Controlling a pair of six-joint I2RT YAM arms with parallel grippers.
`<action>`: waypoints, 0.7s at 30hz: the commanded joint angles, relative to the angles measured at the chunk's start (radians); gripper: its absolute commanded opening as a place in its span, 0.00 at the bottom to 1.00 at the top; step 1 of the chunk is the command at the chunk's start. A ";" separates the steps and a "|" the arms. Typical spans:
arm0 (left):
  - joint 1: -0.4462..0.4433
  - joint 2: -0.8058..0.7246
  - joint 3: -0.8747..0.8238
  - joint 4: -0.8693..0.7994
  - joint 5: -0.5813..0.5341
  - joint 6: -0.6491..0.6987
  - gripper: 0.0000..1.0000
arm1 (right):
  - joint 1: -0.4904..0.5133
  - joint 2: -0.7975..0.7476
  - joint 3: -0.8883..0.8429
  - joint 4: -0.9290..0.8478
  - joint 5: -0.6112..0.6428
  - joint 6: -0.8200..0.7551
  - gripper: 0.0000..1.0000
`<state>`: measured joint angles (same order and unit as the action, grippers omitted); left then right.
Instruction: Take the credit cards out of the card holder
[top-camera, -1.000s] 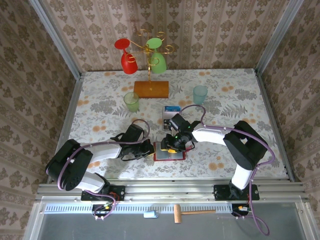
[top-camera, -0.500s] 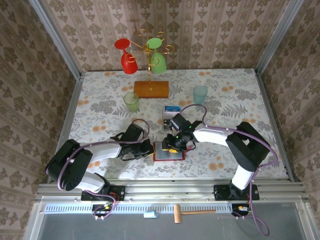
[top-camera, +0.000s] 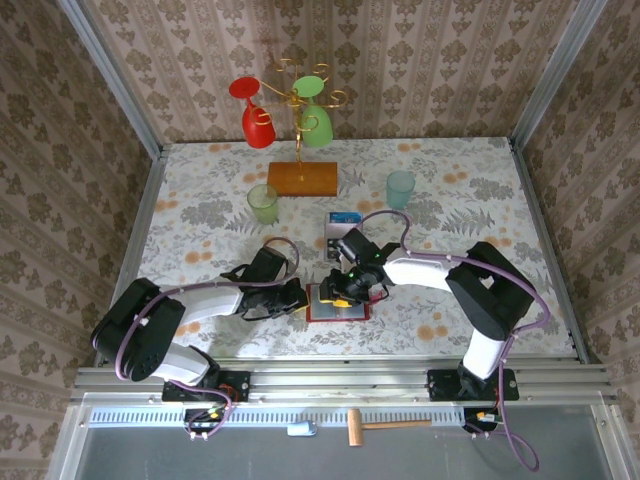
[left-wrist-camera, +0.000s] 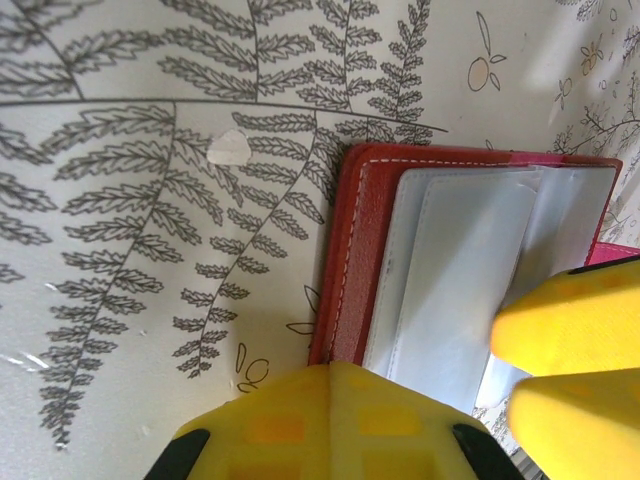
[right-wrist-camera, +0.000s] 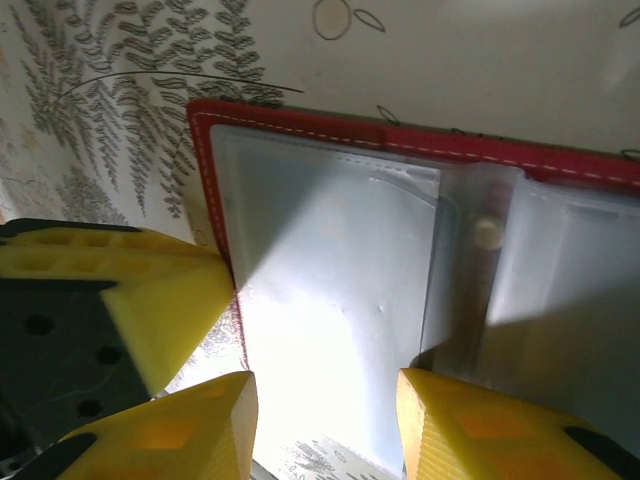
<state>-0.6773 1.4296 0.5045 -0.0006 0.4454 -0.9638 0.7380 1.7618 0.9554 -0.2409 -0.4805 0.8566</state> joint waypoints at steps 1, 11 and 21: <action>0.009 0.015 0.017 -0.036 -0.007 0.025 0.00 | 0.008 0.024 0.031 0.007 -0.018 -0.005 0.41; 0.012 0.014 0.009 -0.039 -0.010 0.025 0.00 | 0.005 0.006 0.035 -0.074 0.062 -0.023 0.41; 0.019 0.012 0.002 -0.038 -0.005 0.028 0.00 | 0.001 -0.013 0.019 -0.096 0.085 -0.025 0.41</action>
<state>-0.6678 1.4296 0.5045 -0.0036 0.4480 -0.9634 0.7387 1.7691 0.9699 -0.2726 -0.4480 0.8406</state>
